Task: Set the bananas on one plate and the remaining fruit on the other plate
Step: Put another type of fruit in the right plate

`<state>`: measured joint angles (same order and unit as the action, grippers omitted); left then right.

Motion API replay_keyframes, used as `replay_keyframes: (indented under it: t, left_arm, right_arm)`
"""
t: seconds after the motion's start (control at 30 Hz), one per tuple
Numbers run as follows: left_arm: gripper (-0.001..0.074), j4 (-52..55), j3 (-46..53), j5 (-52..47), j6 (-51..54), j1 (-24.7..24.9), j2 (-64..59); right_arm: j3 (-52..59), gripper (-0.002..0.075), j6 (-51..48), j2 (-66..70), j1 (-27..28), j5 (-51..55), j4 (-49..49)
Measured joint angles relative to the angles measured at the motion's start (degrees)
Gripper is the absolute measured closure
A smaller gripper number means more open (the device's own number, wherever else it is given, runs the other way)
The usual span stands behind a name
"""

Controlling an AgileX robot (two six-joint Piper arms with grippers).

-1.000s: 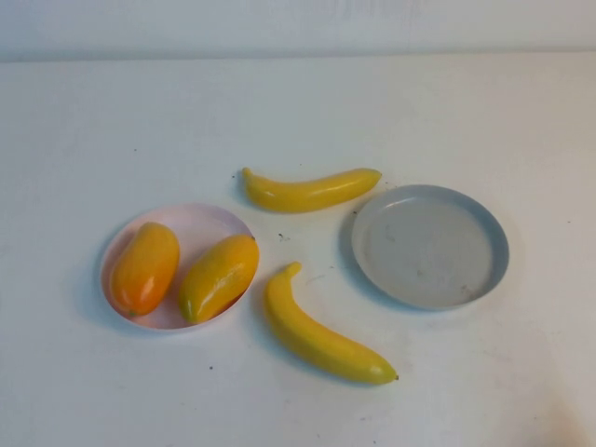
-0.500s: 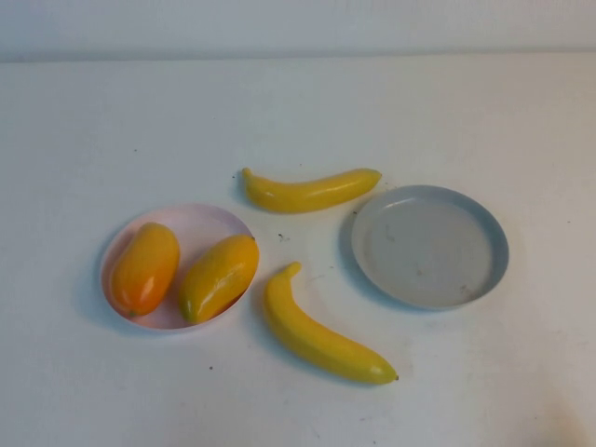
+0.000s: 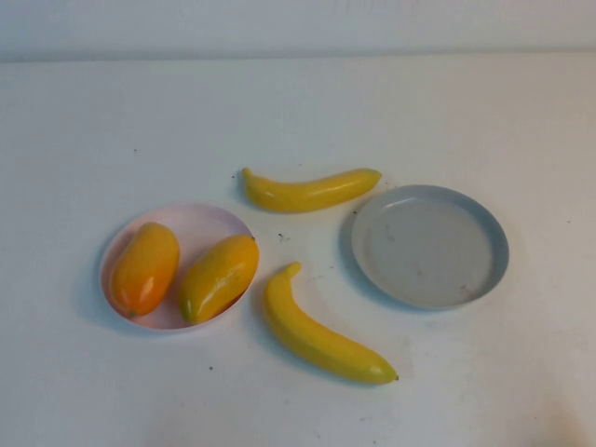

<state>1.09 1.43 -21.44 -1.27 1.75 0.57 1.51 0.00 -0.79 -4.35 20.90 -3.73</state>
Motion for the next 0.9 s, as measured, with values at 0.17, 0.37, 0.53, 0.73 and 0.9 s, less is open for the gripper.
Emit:
replay_keyframes:
  t: [0.17, 0.37, 0.53, 0.73, 0.9]
  left_arm:
    - [0.0733, 0.00, 0.00, 0.00, 0.00, 0.00, 0.00]
    - [0.0733, 0.00, 0.00, 0.00, 0.00, 0.00, 0.00]
    - [0.0733, 0.00, 0.00, 0.00, 0.00, 0.00, 0.00]
    - [0.0733, 0.00, 0.00, 0.00, 0.00, 0.00, 0.00]
    - [0.0733, 0.00, 0.00, 0.00, 0.00, 0.00, 0.00]
  right_arm:
    - [0.00, 0.0743, 0.00, 0.00, 0.00, 0.00, 0.00]
    - [0.00, 0.0743, 0.00, 0.00, 0.00, 0.00, 0.00]
    - [0.00, 0.0743, 0.00, 0.00, 0.00, -0.13, 0.00]
    - [0.00, 0.0743, 0.00, 0.00, 0.00, -10.11, -8.71]
    - [0.00, 0.0743, 0.00, 0.00, 0.00, -19.60, -18.60]
